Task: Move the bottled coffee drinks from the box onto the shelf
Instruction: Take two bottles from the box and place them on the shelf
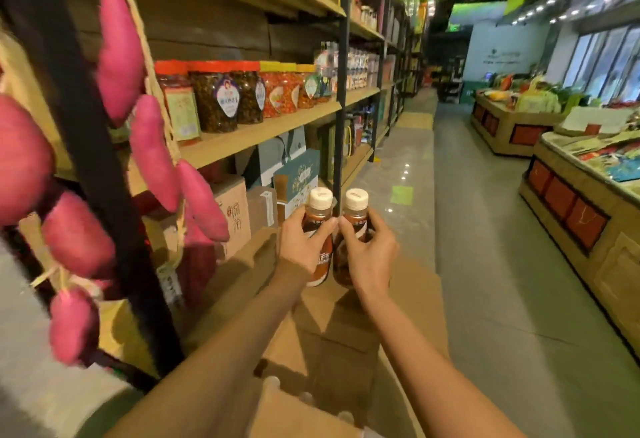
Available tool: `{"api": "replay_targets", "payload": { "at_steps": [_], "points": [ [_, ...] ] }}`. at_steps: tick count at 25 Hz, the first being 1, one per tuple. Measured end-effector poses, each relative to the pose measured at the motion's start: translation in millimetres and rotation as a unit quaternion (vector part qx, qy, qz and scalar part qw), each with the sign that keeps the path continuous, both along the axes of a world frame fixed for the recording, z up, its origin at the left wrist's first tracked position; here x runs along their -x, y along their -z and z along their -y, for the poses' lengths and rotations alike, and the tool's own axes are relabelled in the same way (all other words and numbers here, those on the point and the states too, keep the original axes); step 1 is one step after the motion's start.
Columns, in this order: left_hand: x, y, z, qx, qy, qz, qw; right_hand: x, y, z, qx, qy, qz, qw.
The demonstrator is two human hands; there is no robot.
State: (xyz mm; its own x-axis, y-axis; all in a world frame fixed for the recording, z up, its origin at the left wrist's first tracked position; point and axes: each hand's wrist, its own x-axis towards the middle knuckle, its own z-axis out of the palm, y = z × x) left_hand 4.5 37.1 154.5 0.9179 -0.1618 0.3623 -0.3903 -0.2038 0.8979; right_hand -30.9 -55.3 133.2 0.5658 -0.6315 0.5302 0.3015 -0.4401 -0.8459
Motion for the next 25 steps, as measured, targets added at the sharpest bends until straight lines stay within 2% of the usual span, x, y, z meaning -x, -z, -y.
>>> {"api": "replay_targets", "payload": {
  "at_steps": [3, 6, 11, 19, 25],
  "points": [
    [71.2, -27.7, -26.9, 0.020, -0.068, 0.039, 0.997, 57.8, -29.3, -10.5, 0.034, -0.120, 0.024, 0.992],
    [148.9, -44.6, -63.3, 0.031, -0.128, 0.081, 0.988, 116.2, -55.9, -34.8, 0.035, -0.254, 0.023, 0.966],
    [289.5, -59.6, -152.6, -0.015, -0.273, 0.101, 0.956, 219.5, -72.2, -121.2, 0.032, -0.392, 0.026, 0.919],
    [574.0, -59.8, -296.3, -0.066, -0.506, 0.064, 0.858, 451.2, -73.0, -289.9, 0.022, -0.614, 0.040, 0.788],
    [852.2, -60.1, -379.4, -0.057, -0.634, 0.030, 0.771, 697.6, -63.5, -409.9, 0.017, -0.750, 0.028, 0.661]
  ]
}}
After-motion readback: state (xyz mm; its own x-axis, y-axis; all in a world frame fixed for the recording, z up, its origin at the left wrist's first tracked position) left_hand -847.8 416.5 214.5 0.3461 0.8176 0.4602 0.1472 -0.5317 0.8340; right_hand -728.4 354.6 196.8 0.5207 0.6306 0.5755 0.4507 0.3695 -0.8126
